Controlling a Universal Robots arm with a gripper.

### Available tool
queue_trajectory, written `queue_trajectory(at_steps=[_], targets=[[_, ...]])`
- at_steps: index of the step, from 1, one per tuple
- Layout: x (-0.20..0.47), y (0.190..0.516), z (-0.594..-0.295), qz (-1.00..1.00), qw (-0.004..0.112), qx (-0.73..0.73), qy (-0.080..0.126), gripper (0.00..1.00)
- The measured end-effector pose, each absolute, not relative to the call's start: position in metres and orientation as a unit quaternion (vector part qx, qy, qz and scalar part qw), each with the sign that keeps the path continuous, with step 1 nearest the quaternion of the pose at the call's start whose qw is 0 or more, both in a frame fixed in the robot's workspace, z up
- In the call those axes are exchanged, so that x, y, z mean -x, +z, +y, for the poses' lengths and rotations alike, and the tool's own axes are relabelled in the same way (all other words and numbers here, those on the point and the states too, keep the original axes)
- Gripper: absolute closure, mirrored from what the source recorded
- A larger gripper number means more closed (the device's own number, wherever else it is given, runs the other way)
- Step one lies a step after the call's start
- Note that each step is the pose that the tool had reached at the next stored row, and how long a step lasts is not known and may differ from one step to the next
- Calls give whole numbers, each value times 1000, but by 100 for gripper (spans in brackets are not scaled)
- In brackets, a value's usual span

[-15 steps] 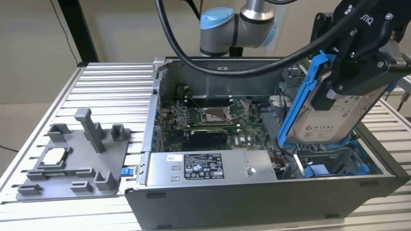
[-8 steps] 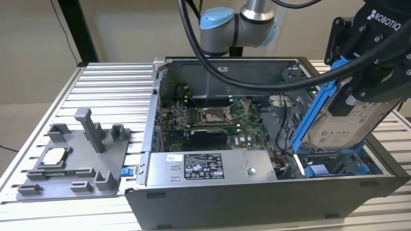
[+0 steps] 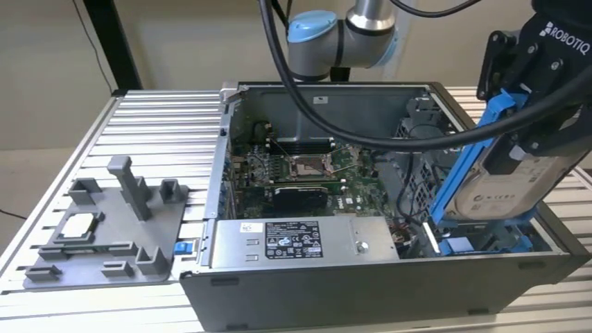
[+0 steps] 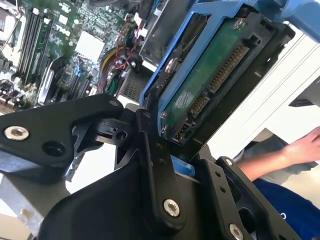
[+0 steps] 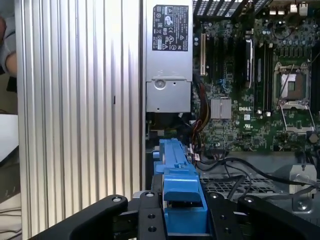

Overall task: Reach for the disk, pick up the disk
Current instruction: 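Pick up the disk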

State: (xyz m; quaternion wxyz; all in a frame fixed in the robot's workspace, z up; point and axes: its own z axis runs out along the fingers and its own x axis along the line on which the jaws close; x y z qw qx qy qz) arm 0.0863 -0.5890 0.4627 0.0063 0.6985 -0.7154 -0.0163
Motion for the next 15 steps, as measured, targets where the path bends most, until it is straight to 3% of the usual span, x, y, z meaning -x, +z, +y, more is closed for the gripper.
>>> queue_trajectory(at_steps=[15], targets=[[-99, 457, -591, -717, 5, -697, -16, 100]])
